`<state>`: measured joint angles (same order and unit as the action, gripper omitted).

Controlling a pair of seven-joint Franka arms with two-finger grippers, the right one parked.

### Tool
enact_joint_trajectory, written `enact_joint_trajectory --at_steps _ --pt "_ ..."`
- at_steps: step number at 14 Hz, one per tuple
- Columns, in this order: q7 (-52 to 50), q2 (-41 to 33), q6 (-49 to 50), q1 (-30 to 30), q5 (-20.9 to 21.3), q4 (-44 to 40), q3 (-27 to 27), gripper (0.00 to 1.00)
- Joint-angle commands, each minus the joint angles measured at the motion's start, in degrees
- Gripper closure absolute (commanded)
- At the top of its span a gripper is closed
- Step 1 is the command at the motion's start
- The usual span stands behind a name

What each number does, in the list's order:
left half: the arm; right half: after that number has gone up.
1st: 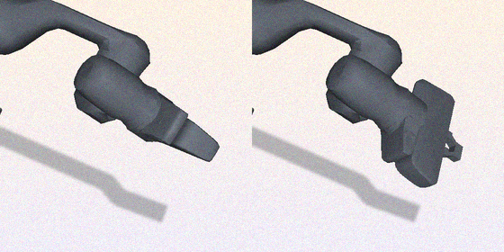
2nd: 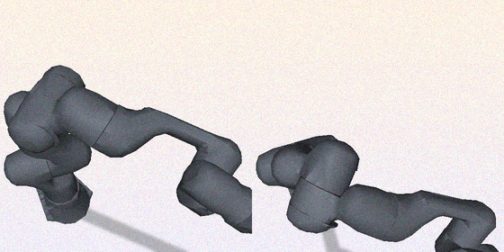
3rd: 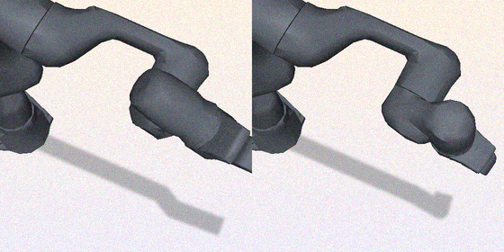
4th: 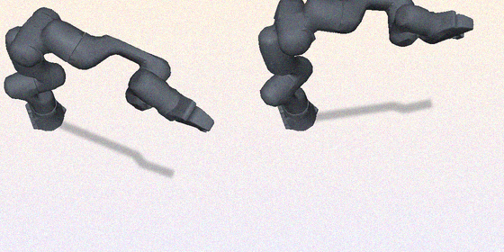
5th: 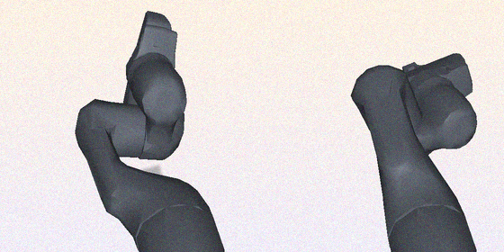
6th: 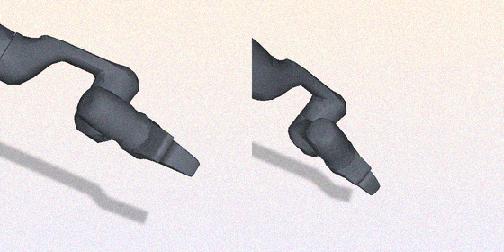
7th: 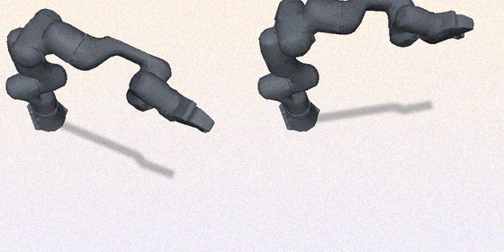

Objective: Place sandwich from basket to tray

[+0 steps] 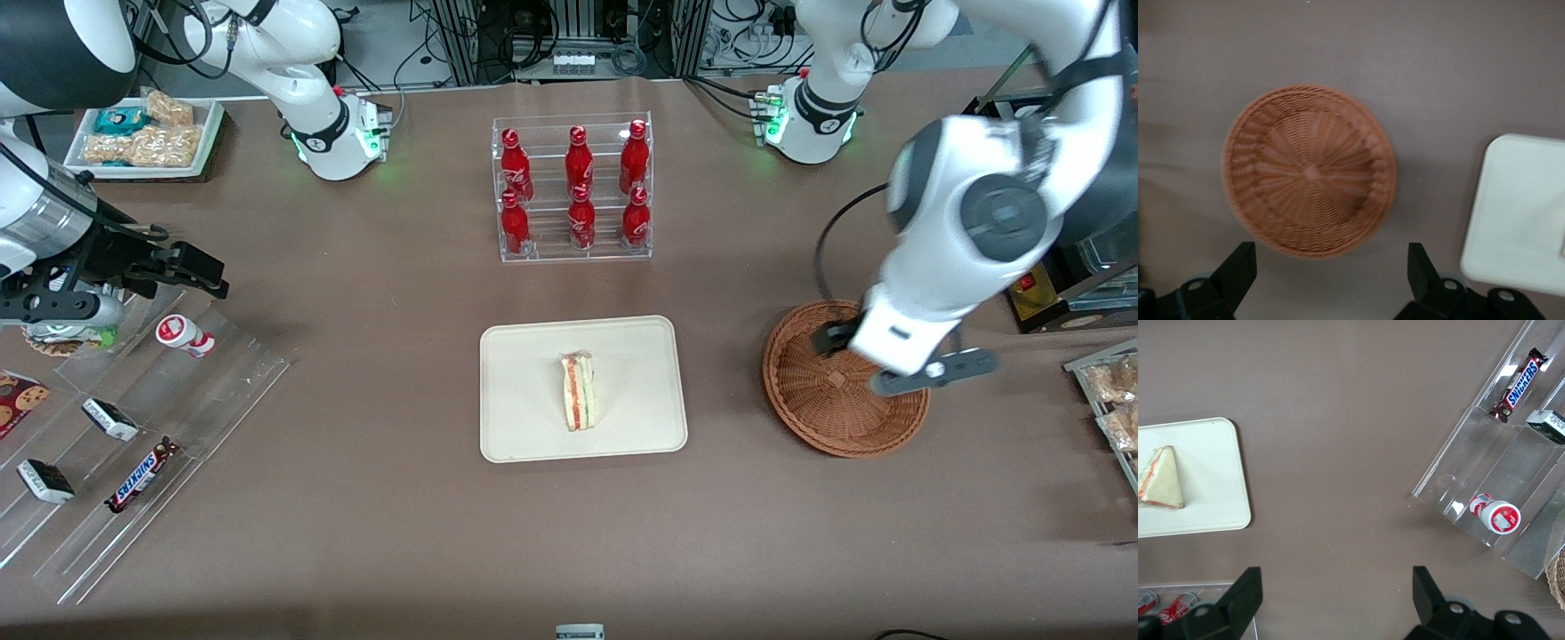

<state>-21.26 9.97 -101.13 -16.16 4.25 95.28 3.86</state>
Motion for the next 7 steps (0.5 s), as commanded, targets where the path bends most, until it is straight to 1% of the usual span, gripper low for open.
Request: enact_joint_trajectory --at_steps 1,3,4,5,7 --pt "12.0 -6.5 2.9 4.8 -2.7 4.6 -0.9 0.0" --pt "21.2 -9.2 6.2 7.1 -2.8 4.5 -0.9 0.0" --pt "25.8 -10.8 7.3 9.7 -3.3 4.2 -1.0 0.0" --pt "29.1 -12.0 8.6 11.4 -4.5 3.7 -1.0 0.0" --pt "33.3 -12.9 9.1 12.3 -5.0 1.6 -1.1 0.0"
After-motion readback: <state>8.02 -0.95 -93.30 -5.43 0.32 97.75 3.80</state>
